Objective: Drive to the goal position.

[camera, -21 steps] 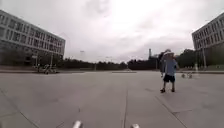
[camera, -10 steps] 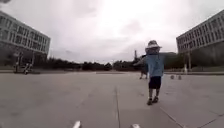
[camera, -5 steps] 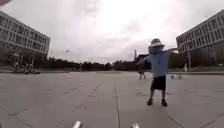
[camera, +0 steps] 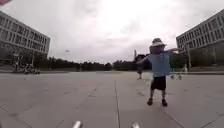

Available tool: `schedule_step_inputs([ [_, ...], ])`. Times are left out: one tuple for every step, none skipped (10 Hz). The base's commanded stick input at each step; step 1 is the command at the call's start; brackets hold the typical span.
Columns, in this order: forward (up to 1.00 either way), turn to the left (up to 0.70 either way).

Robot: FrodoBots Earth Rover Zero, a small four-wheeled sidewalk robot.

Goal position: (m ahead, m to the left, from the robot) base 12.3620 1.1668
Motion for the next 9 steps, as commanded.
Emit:
schedule_step_inputs([
  [0.07, 0.00],
  [0.07, 0.00],
  [0.07, 0.00],
  [0.07, 0.00],
  [0.06, 0.00],
  [0.06, 0.00],
  [0.07, 0.00],
  [0.07, 0.00],
  [0.07, 0.00],
])
